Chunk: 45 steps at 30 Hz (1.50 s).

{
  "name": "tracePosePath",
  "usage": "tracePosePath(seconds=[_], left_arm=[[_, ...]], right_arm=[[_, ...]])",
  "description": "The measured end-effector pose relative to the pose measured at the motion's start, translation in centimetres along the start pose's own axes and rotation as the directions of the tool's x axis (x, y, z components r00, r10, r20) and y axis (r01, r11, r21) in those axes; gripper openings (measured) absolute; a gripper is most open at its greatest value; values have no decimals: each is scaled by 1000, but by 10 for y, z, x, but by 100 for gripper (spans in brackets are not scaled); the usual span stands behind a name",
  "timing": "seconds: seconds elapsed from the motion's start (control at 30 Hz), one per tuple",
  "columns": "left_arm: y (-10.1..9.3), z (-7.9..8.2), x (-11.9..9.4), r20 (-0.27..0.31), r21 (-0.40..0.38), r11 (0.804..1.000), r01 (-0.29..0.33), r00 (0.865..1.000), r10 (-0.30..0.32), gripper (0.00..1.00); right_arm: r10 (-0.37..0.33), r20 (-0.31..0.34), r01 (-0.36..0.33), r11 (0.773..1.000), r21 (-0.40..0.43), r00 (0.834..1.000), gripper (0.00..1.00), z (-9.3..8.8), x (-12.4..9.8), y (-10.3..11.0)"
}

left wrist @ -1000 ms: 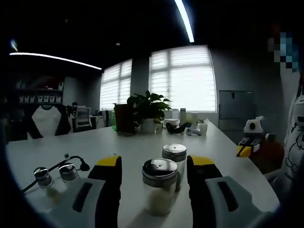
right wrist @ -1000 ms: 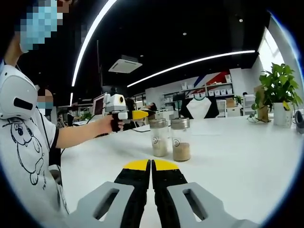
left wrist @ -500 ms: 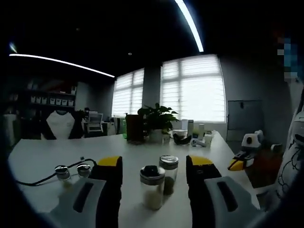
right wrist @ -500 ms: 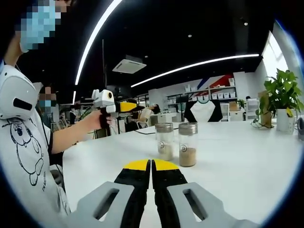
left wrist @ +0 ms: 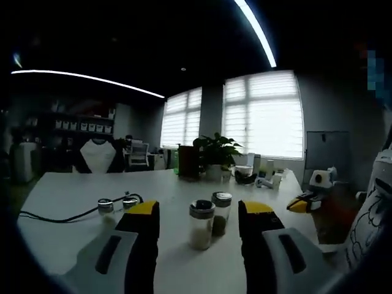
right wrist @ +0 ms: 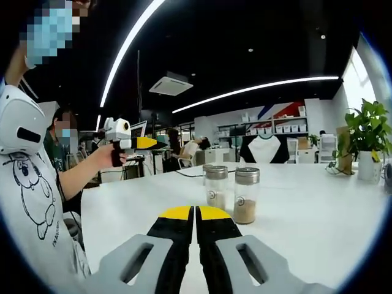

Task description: Rotate the seasoning bottle until the label or dispensing opening points toward the visible target arrow and the bottle remains upright within the marked orientation range

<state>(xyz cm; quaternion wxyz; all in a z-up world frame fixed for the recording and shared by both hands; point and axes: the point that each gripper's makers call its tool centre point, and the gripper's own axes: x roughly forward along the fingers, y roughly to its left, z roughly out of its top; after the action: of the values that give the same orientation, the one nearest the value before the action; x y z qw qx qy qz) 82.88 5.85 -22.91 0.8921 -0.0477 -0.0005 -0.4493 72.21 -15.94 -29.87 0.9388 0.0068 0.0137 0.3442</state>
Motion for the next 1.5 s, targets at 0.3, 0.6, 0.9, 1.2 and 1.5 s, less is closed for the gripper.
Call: tracePosePath(seconds=[0.3,0.6,0.9,1.2,1.5], left_arm=[[1,-12,-35,-8,35,996,-85,996,85,56],[0,-17,-63,35,10,989,-146,989,146,57],[-1,-32,-87,32,1,983,-186,982,186,59],[7,-35,-100,56,17,972,-233,971,232,58],[19,-40,-94,35,49,969,-241,970,240,58]], right_arm=[[3,12,-3,1000,1,1000,1,6,4,0],[-15,45,14,1000,7,999,5,14,7,-2],[-16,64,15,1000,17,998,9,21,11,-9],[-33,63,34,999,-15,997,21,27,23,-13],[-77,45,78,997,-20,996,30,21,30,-18]])
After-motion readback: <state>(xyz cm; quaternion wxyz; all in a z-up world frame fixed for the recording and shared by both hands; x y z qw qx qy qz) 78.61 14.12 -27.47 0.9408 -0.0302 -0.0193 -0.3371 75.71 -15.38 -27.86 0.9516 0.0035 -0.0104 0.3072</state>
